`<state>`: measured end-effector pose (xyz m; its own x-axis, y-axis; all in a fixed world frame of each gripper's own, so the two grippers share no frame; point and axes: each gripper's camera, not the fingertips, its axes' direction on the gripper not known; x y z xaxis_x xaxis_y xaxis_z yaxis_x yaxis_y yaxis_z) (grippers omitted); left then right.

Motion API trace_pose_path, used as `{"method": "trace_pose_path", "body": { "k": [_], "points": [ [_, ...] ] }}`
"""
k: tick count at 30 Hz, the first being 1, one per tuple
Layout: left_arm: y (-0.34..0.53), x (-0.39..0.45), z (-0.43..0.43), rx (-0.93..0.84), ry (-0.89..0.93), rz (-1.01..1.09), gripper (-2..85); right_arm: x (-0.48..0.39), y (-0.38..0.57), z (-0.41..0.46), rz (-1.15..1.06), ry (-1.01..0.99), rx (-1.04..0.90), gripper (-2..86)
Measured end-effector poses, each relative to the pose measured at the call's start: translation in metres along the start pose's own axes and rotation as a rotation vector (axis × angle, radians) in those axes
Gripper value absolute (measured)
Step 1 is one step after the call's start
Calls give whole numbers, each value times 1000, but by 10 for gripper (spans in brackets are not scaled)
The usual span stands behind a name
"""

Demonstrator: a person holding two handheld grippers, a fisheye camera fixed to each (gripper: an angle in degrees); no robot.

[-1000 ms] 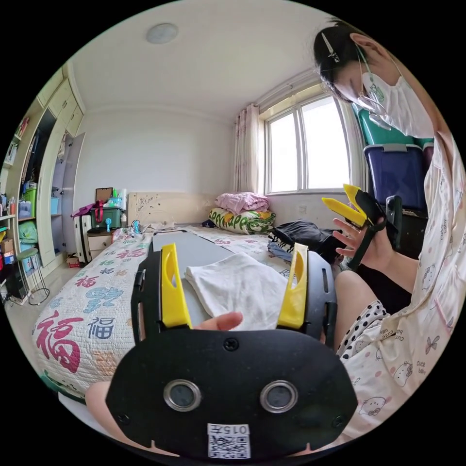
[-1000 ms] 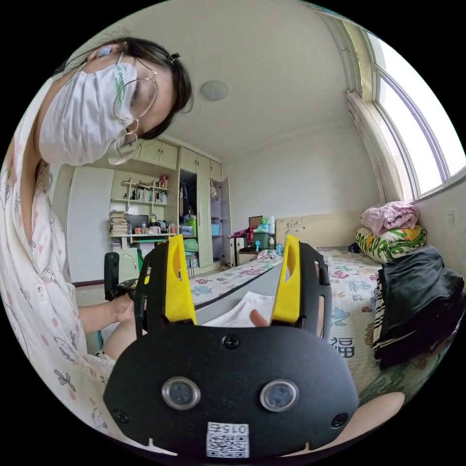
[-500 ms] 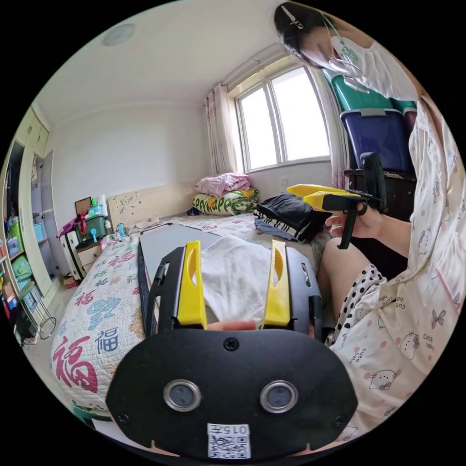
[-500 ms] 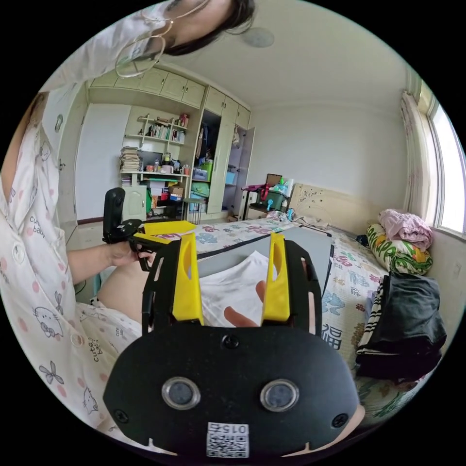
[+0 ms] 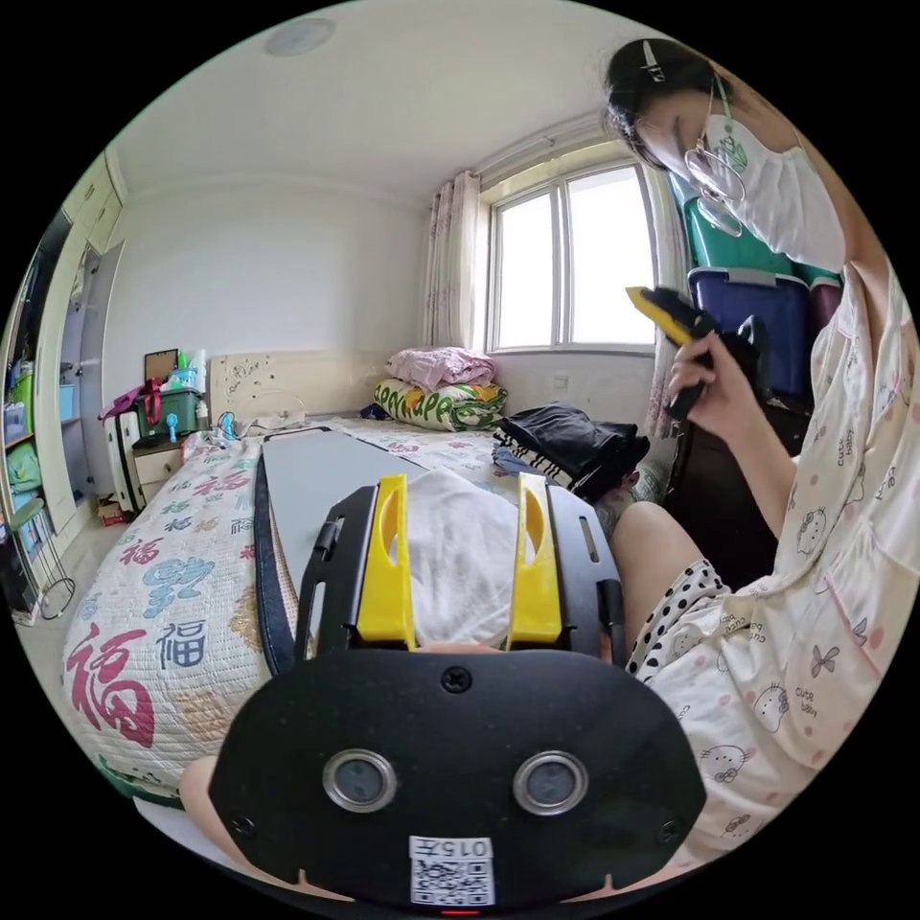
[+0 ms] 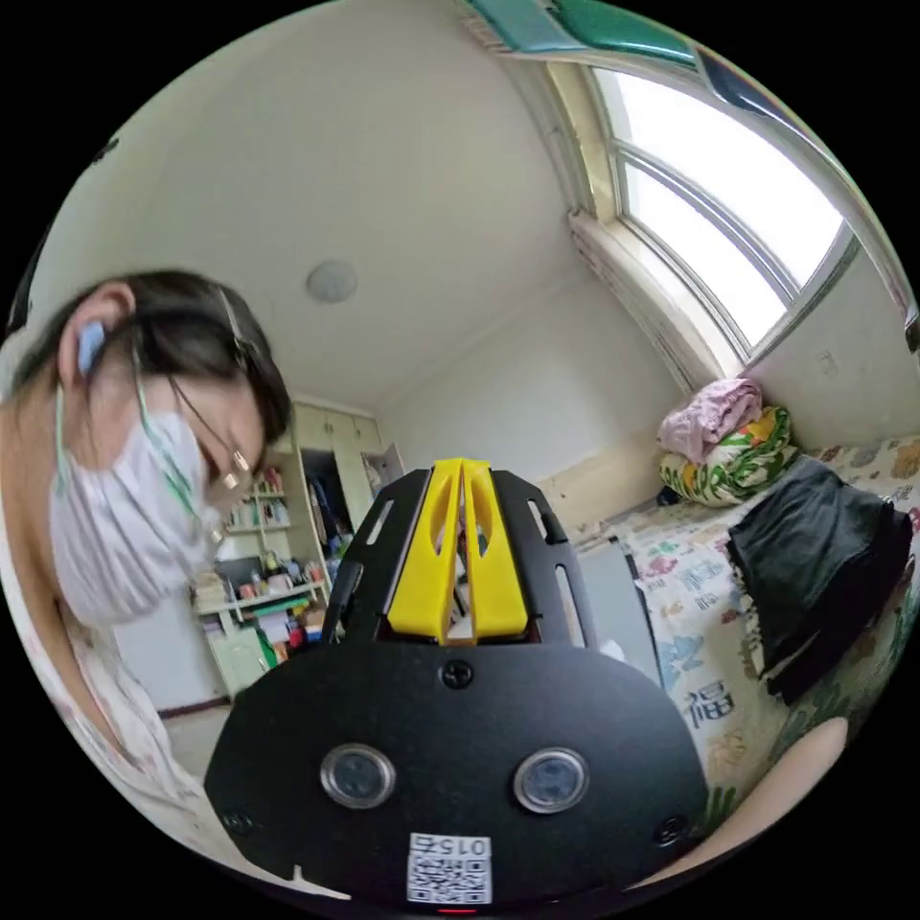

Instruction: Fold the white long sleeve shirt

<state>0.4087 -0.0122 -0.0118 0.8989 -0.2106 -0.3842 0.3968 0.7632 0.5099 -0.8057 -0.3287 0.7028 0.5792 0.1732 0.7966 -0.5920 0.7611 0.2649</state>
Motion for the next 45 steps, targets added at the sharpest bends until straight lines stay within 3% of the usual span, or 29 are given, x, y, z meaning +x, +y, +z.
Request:
{"method": "trace_pose_path", "body": {
  "k": [5, 8, 14, 27, 30, 34, 38, 41, 45],
  "points": [
    [5, 2, 20, 3, 11, -26, 159, -61, -73, -106, -49, -142, 350, -6],
    [6, 7, 32, -21, 3, 6, 159, -70, -87, -153, -74, -198, 425, -7],
    [12, 2, 56, -49, 0, 3, 159, -30, -112, -230, 47, -377, 455, -6],
    [25, -29, 124, -127, 12, -44, 156, 17, -98, -346, -38, -427, 382, -6],
    [29, -40, 140, -148, 13, -58, 157, 46, -75, -368, -93, -437, 341, -5],
    [34, -71, 175, -275, 95, -152, 157, 119, -34, -381, -154, -288, 220, -3],
    [40, -121, 222, -379, 224, -303, 157, 254, 15, -335, 75, -259, -77, 11],
    [30, -153, 241, -354, 166, -320, 158, 353, 68, -293, 246, -272, -254, 56],
    [14, -216, 280, -324, 2, -382, 171, 454, 144, -244, 307, -171, -431, 87]
  ]
}}
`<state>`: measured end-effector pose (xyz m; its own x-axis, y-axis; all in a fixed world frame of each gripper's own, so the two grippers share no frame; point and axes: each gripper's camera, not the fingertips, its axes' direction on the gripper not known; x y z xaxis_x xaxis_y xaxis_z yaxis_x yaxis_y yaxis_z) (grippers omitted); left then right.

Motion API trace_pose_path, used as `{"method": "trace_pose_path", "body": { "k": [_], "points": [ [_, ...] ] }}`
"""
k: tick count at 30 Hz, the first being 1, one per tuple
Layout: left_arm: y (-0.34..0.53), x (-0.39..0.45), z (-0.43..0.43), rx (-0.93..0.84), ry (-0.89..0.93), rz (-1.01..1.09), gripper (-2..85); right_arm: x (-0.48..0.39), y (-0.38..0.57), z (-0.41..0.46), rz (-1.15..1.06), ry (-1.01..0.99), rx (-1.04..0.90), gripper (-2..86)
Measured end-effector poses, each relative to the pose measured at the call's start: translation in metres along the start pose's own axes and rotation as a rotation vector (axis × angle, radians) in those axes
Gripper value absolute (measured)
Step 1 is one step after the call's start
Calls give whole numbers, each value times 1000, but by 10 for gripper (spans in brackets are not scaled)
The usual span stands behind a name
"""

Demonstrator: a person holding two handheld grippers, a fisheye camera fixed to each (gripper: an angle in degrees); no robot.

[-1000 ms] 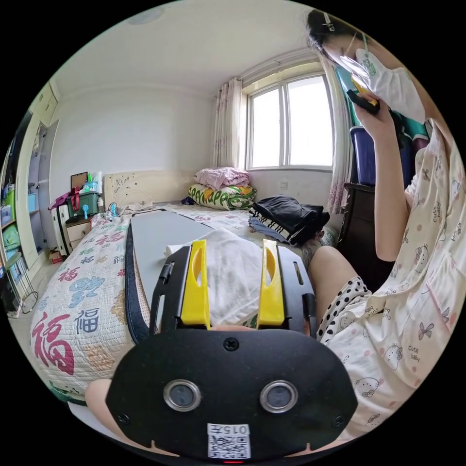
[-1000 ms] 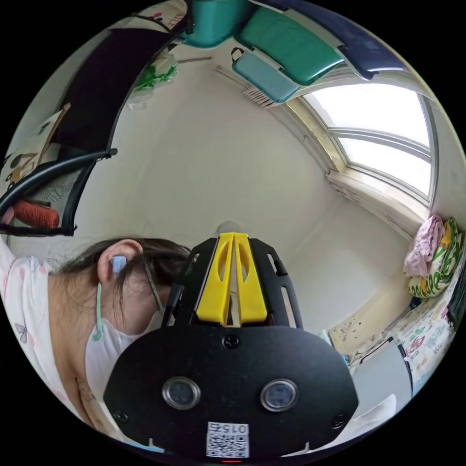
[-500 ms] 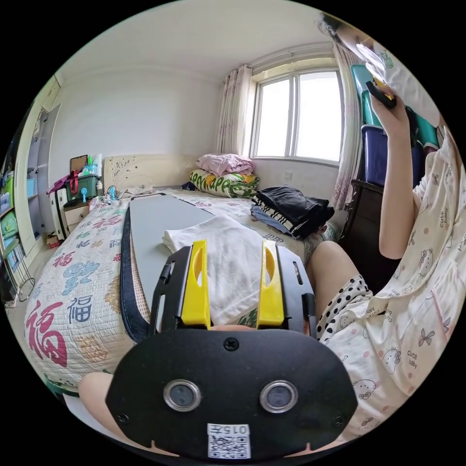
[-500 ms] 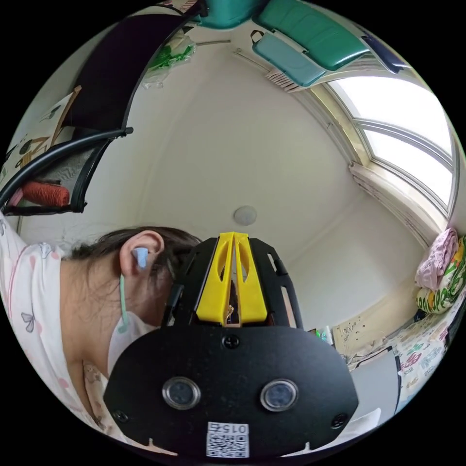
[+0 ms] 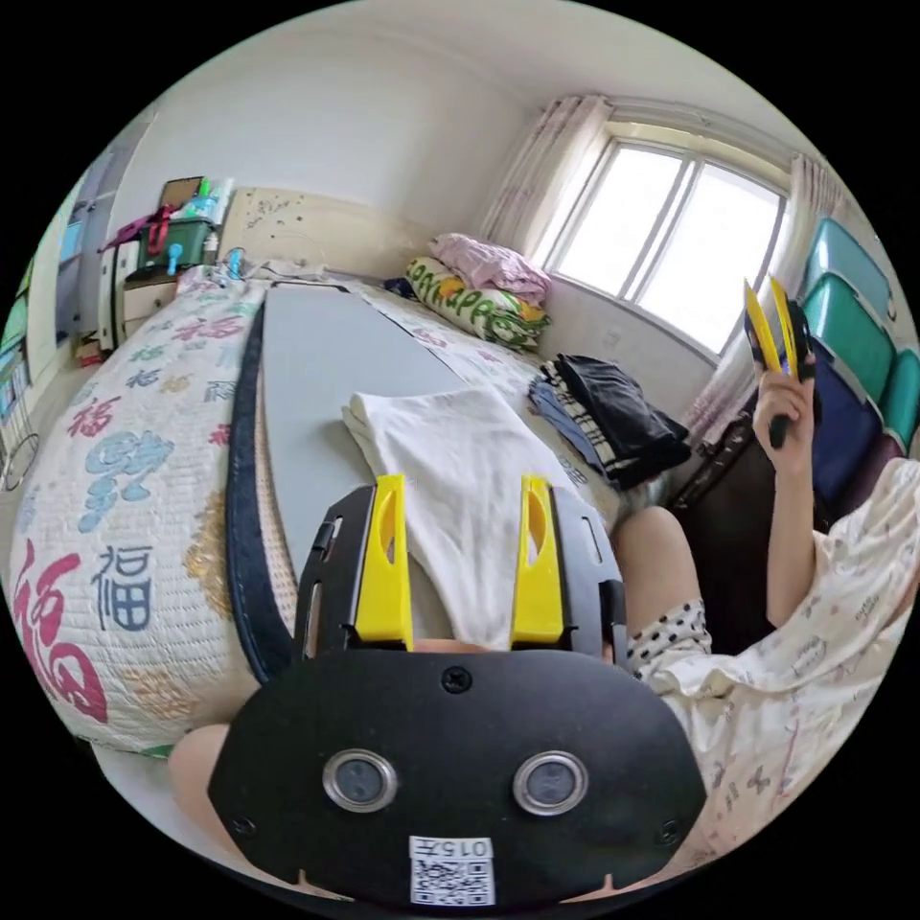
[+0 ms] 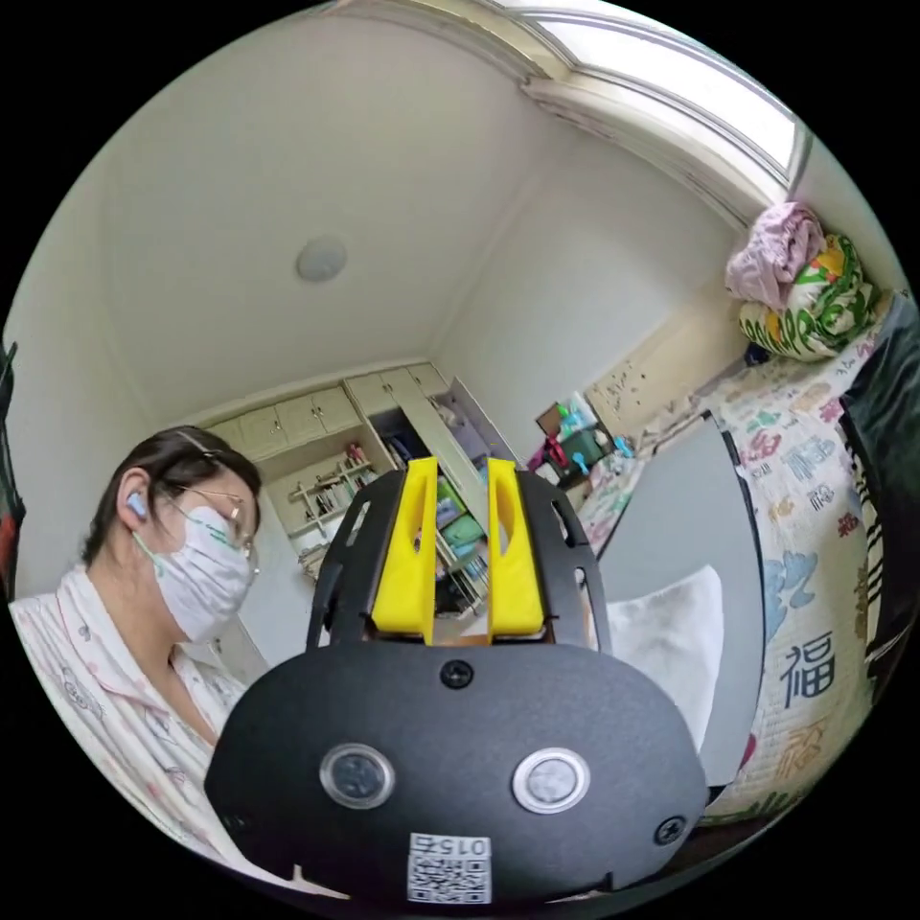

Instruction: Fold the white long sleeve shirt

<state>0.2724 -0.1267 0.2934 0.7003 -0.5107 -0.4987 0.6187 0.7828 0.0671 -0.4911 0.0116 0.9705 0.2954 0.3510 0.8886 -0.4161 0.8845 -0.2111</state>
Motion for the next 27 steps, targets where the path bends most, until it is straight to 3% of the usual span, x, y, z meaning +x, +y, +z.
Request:
{"method": "trace_pose_path", "body": {
  "k": [4, 11, 17, 24, 27],
  "points": [
    [-56, -50, 54, -10, -34, -96, 179, 140, 32, 58, 88, 251, -118, 109],
    [-109, -128, 163, -169, 65, -265, 193, 387, 86, 154, 254, 437, -407, 136],
    [-128, -158, 208, -228, 104, -296, 186, 536, 139, 203, 227, 607, -588, 149],
    [-142, -179, 226, -254, 112, -280, 133, 630, 182, 232, 232, 599, -717, 153],
    [-145, -185, 239, -309, 178, -310, 85, 677, 199, 239, 302, 502, -810, 132]
  ]
}}
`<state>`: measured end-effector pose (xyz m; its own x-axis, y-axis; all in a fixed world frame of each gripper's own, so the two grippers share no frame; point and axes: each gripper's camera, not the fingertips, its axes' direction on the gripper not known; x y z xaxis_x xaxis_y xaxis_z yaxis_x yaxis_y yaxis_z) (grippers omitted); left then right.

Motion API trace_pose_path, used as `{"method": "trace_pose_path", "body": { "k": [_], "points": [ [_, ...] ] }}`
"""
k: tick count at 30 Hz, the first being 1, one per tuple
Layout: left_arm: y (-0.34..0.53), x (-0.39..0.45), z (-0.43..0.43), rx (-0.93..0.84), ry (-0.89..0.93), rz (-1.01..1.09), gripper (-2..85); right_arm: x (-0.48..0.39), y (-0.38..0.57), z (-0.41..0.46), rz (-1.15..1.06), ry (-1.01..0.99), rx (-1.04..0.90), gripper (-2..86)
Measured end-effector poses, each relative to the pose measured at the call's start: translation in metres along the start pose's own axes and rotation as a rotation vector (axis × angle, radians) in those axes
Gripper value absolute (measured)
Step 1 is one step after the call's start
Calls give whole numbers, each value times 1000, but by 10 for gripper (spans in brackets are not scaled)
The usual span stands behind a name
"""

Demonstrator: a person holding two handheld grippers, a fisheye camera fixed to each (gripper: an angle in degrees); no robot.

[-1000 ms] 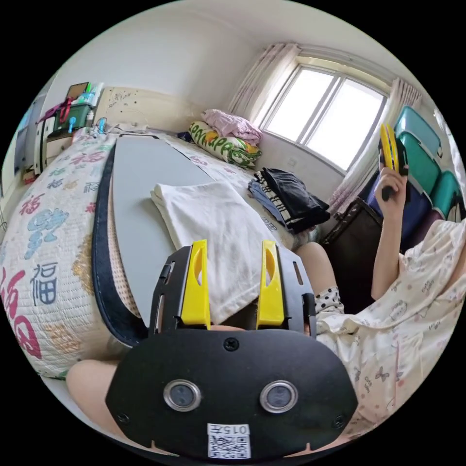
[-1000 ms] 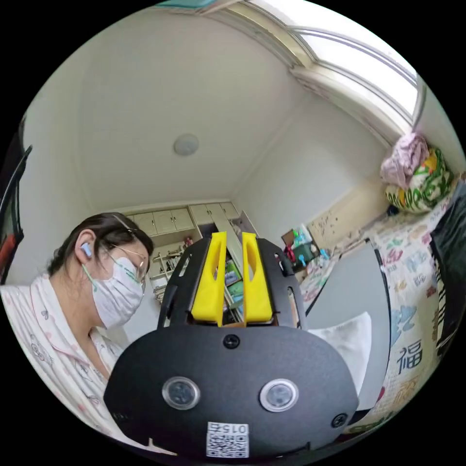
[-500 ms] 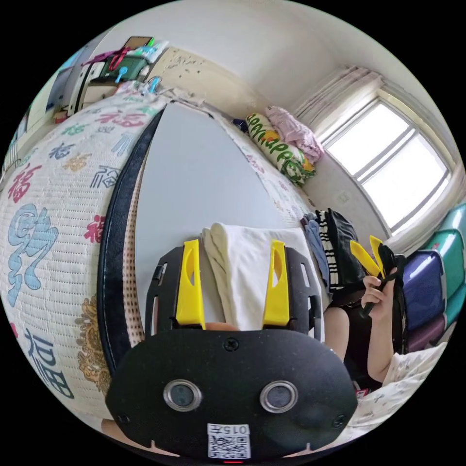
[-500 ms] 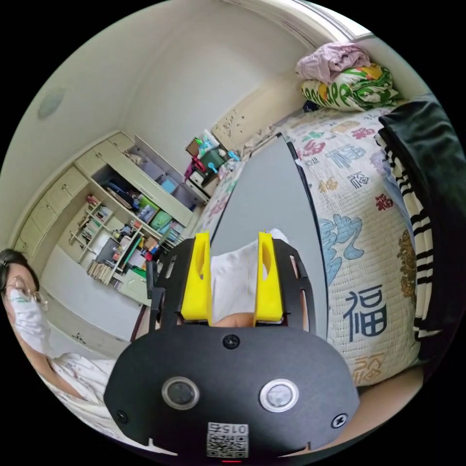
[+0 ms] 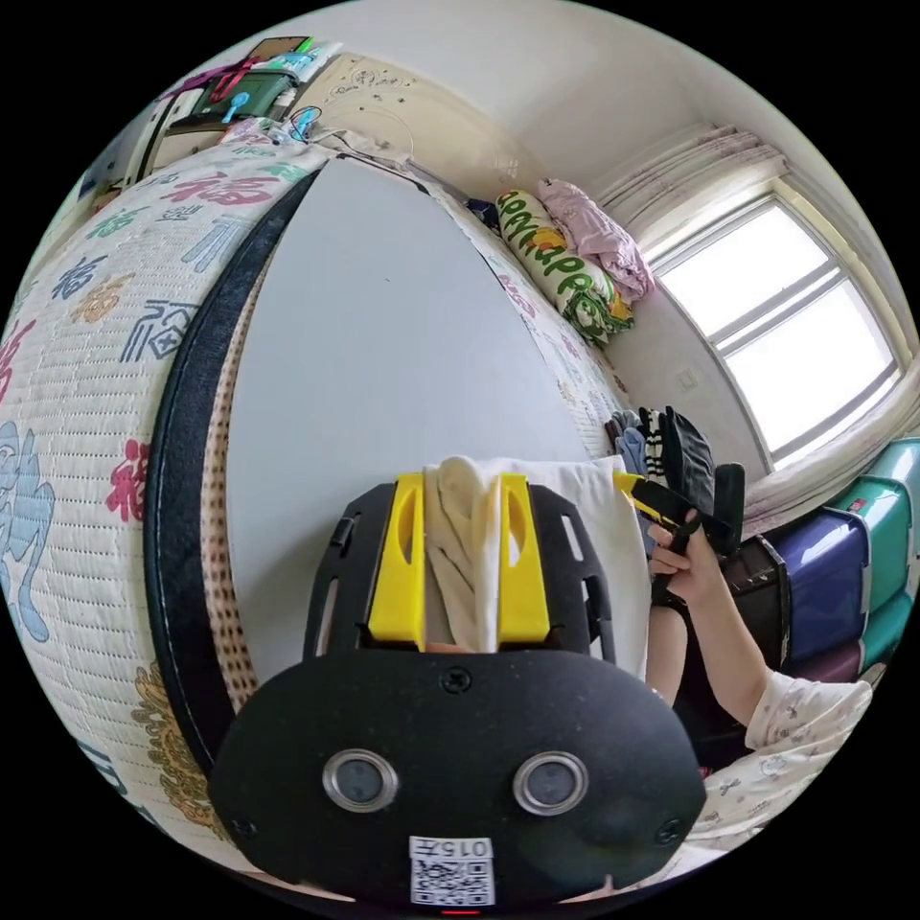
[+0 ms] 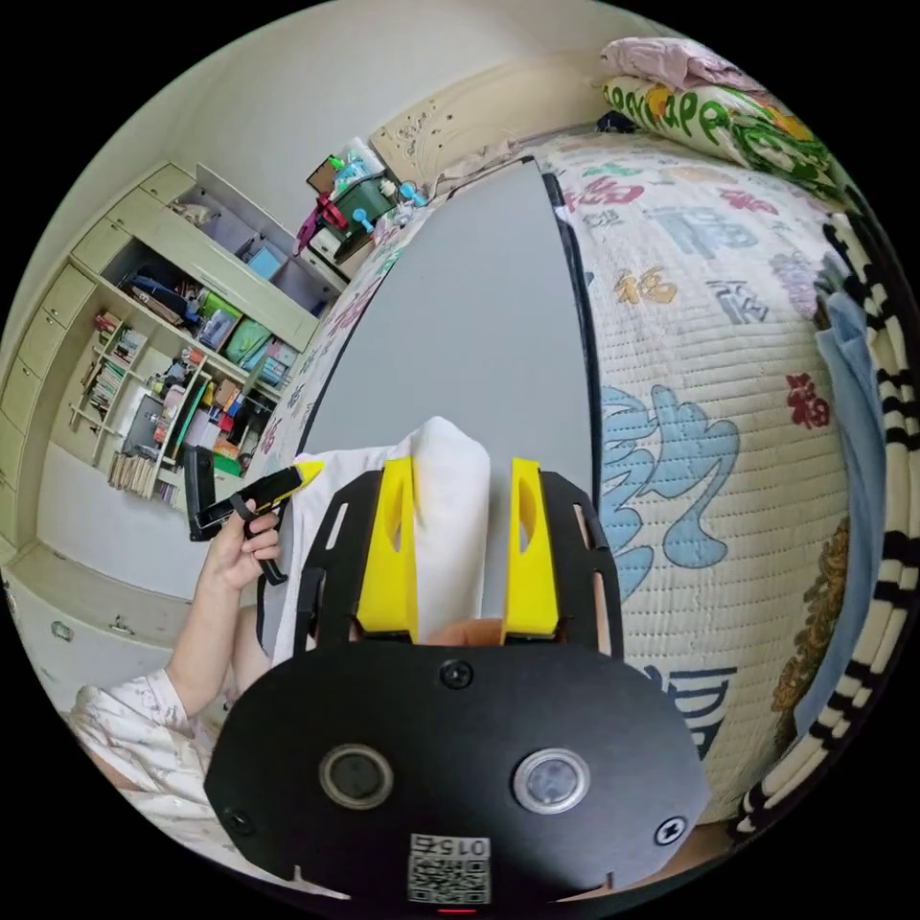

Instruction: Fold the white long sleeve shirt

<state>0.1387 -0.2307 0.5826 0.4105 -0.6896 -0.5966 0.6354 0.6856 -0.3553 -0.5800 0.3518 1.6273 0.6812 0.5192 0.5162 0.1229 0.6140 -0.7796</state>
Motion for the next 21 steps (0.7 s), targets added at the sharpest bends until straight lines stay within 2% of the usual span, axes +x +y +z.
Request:
{"method": "trace_pose_path", "body": {
  "k": [2, 6, 12, 16, 21],
  "points": [
    [1, 3, -3, 13, 59, -6, 58, 40, -2, 4, 104, -133, -37, 102],
    [15, 62, -46, 164, 61, 161, 35, 17, 24, -45, -4, -80, 29, 81],
    [29, 199, -137, 336, 170, 450, 23, -50, 106, -249, -212, -121, 342, 77],
    [49, 295, -197, 502, 270, 654, 19, -84, 178, -430, -354, -154, 604, 77],
    [59, 417, -214, 602, 399, 859, 15, -118, 258, -581, -511, 28, 849, 76]
  ]
}}
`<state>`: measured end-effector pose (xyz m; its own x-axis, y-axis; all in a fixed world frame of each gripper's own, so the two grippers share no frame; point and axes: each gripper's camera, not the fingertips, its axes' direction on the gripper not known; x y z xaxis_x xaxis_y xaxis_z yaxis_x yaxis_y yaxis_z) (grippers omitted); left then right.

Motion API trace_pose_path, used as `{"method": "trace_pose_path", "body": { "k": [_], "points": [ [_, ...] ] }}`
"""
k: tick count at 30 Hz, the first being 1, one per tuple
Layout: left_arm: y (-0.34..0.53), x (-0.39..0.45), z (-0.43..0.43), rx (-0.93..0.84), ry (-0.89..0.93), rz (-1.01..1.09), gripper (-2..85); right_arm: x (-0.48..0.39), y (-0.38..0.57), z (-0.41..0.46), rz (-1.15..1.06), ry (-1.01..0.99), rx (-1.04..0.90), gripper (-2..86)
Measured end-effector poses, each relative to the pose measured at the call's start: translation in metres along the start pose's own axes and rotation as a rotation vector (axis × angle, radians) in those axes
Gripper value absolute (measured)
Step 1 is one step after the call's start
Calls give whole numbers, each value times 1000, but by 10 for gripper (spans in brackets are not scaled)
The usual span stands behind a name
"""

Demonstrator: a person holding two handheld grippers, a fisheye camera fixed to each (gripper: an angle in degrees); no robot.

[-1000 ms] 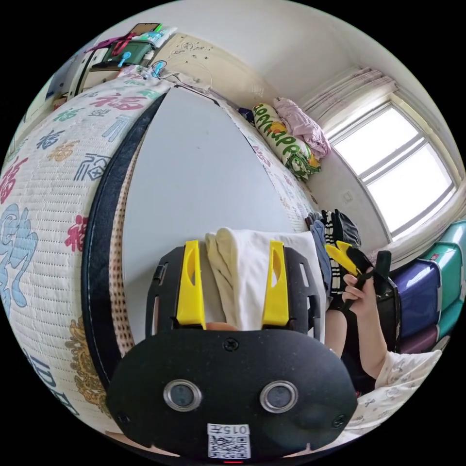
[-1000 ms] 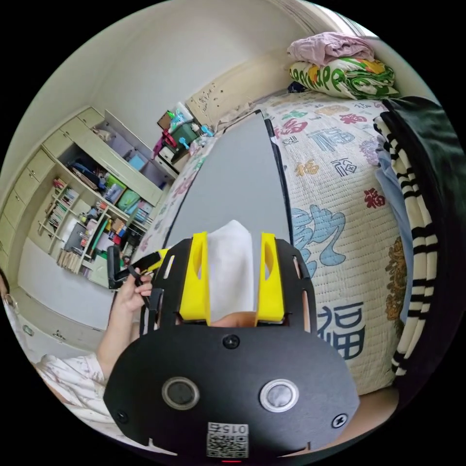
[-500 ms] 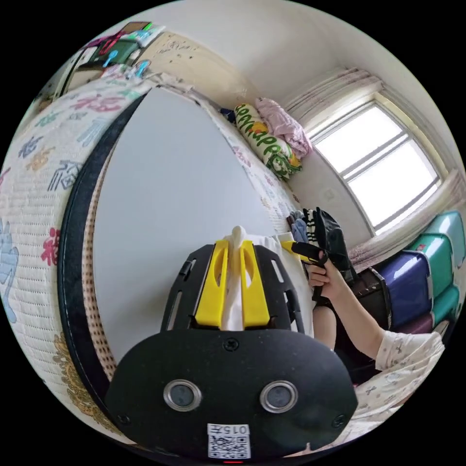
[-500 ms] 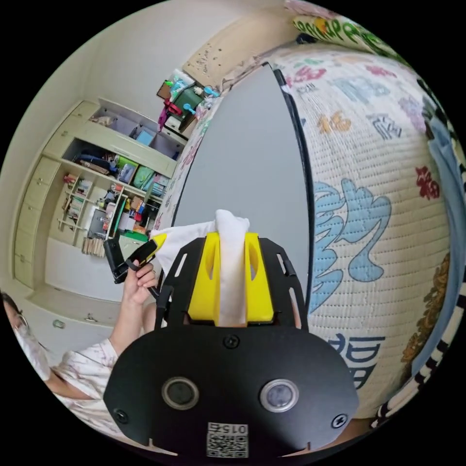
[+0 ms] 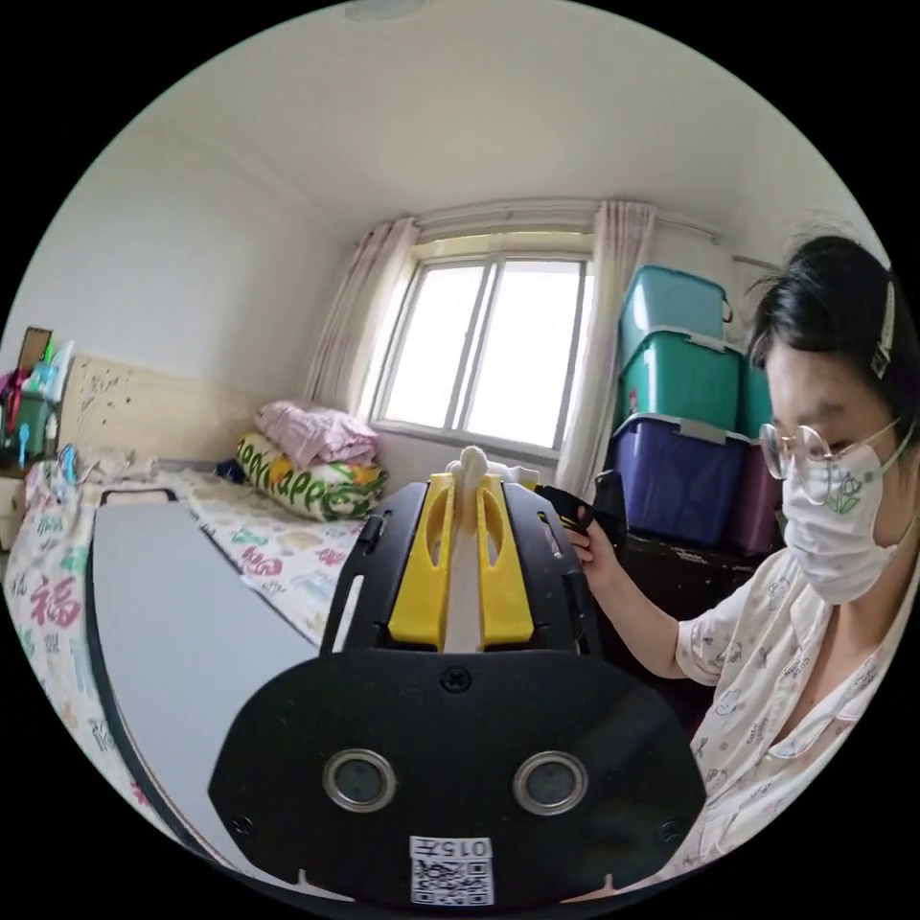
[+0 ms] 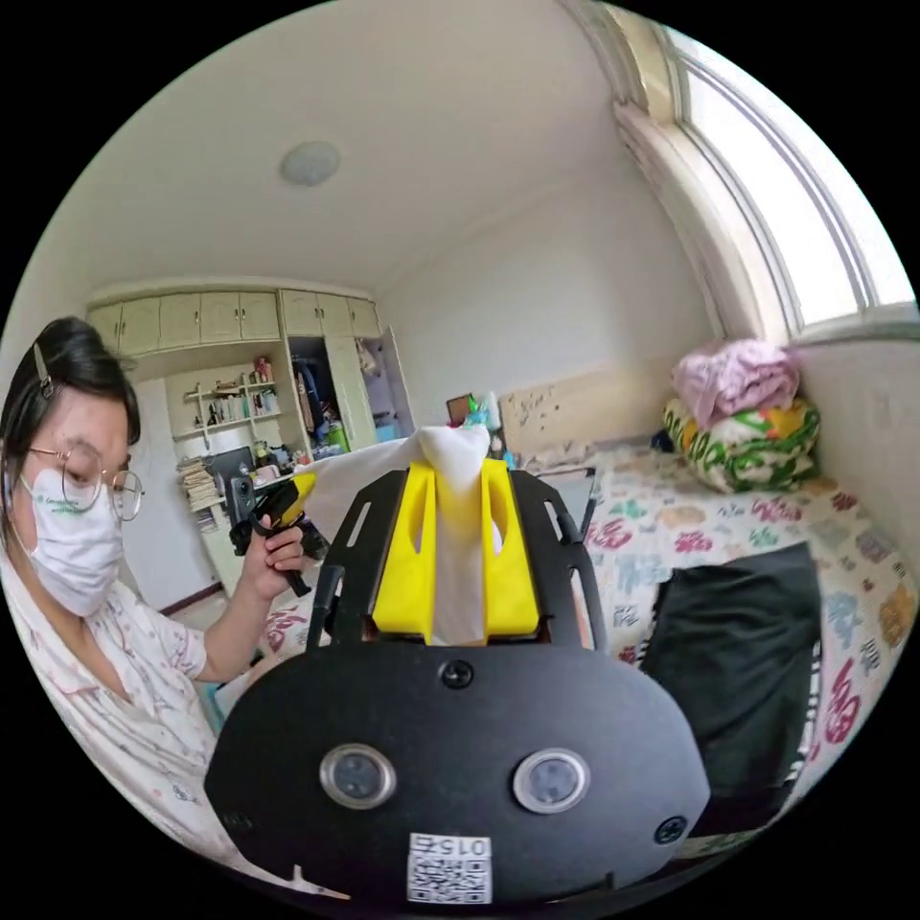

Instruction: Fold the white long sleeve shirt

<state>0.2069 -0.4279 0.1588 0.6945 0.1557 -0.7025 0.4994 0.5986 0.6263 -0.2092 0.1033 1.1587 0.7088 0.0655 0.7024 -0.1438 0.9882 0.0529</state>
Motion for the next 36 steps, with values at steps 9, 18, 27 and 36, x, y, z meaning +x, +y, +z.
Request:
{"method": "trace_pose_path", "body": {
  "k": [9, 18, 27, 36],
  "points": [
    [-44, 51, 162, 52, 199, -10, 12, 66, -71, -109, -116, 344, 67, 77],
    [-23, -14, 366, -155, -51, -306, 40, 353, -81, 76, 70, 557, -262, 80],
    [6, -2, 499, -311, -284, -202, 76, 477, -20, 327, -117, 1041, -406, -5],
    [28, 20, 628, -558, -328, -54, 52, 593, 73, 464, -359, 1396, -783, -10]
  ]
}}
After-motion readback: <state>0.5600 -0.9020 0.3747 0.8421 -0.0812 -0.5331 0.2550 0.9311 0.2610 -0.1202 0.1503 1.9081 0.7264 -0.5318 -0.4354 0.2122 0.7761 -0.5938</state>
